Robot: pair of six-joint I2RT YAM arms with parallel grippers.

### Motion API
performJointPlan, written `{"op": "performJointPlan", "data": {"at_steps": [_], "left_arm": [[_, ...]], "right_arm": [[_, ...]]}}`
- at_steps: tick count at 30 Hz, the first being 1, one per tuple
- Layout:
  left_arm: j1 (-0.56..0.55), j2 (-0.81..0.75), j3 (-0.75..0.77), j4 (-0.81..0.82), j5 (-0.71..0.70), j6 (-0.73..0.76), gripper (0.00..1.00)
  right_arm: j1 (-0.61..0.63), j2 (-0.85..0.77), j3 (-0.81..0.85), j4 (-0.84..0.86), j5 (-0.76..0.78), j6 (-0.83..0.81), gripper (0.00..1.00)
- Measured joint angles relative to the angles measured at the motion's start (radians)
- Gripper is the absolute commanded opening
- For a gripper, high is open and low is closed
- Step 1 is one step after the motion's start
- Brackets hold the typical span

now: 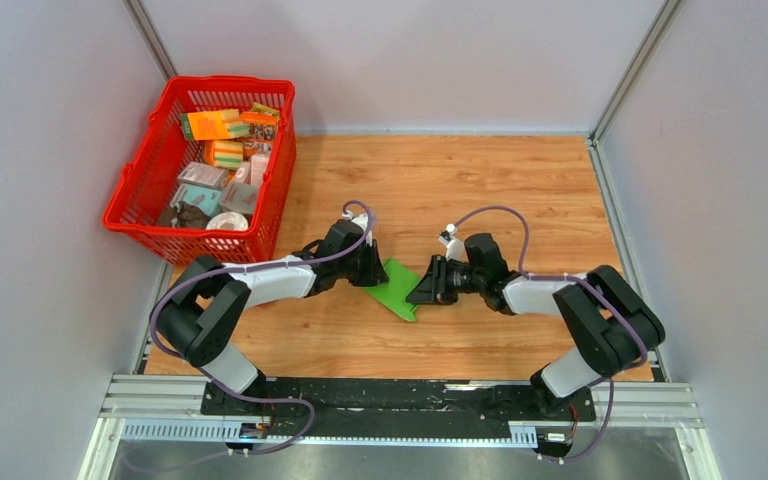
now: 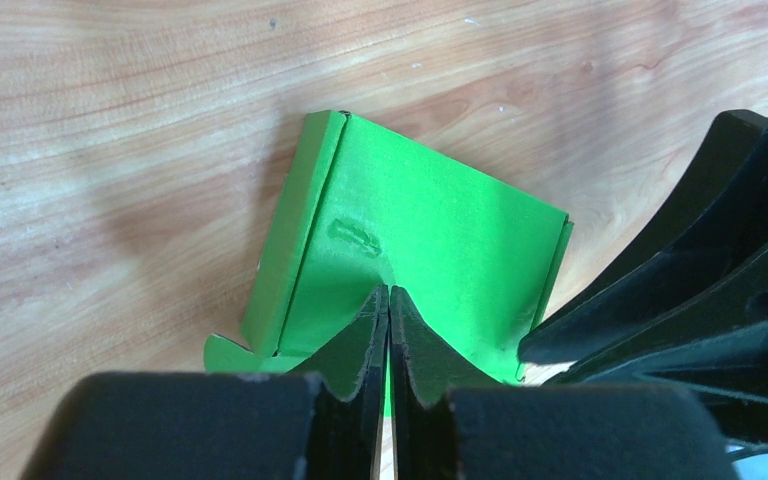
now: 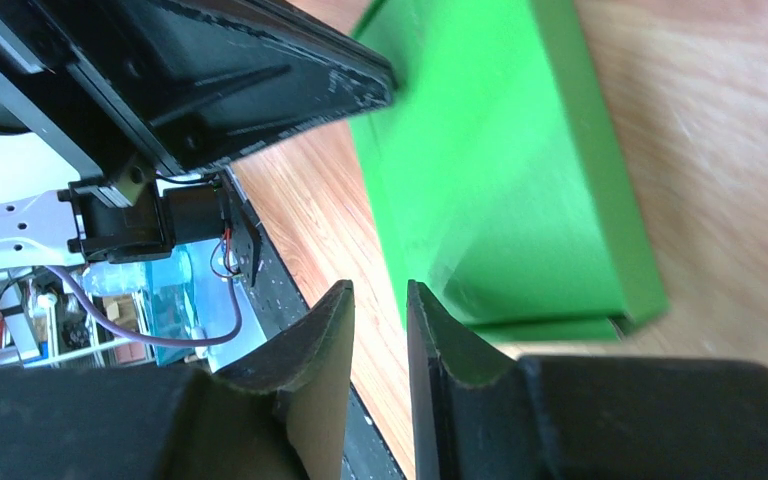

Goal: Fold the paper box

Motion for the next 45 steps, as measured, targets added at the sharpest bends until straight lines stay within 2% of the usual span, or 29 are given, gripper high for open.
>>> {"op": "performJointPlan", "data": {"at_steps": [3, 7, 12, 18, 26, 27, 30, 31, 35, 39, 45], "left_arm": [[0.000, -0.003, 0.000, -0.010, 0.010, 0.002, 0.10], [0.000, -0.008, -0.006, -0.012, 0.025, 0.002, 0.10], [0.000, -0.013, -0.014, -0.011, 0.043, 0.001, 0.11], [0.000, -0.026, -0.019, -0.019, 0.064, -0.001, 0.12], [0.000, -0.042, -0.019, -0.034, 0.089, -0.001, 0.15], [0.000, -0.048, -0.019, -0.044, 0.089, 0.000, 0.16], [0.000, -0.085, -0.019, -0.082, 0.085, 0.008, 0.25], [0.000, -0.106, -0.019, -0.100, 0.079, 0.013, 0.32], [0.006, -0.223, -0.018, -0.187, 0.032, 0.049, 0.46], [0.042, -0.267, 0.018, -0.278, 0.018, 0.089, 0.49], [0.120, -0.222, 0.041, -0.316, 0.048, 0.103, 0.49]], "right_arm": [[-0.014, -0.111, -0.056, -0.076, 0.039, 0.000, 0.39], [-0.031, -0.263, -0.095, -0.145, 0.078, 0.017, 0.62], [-0.039, -0.320, -0.106, -0.156, 0.119, 0.030, 0.64], [-0.063, -0.213, -0.098, -0.158, 0.124, 0.044, 0.57], [-0.076, -0.050, -0.099, -0.047, 0.098, 0.077, 0.43], [-0.078, -0.039, -0.099, -0.031, 0.096, 0.080, 0.39], [-0.087, 0.003, -0.099, 0.021, 0.087, 0.085, 0.31], [-0.091, 0.023, -0.099, 0.040, 0.075, 0.092, 0.31], [-0.105, 0.066, -0.103, 0.121, 0.037, 0.111, 0.28], [-0.116, 0.089, -0.109, 0.164, 0.015, 0.119, 0.25], [-0.144, 0.105, -0.142, 0.239, -0.016, 0.140, 0.23]]}}
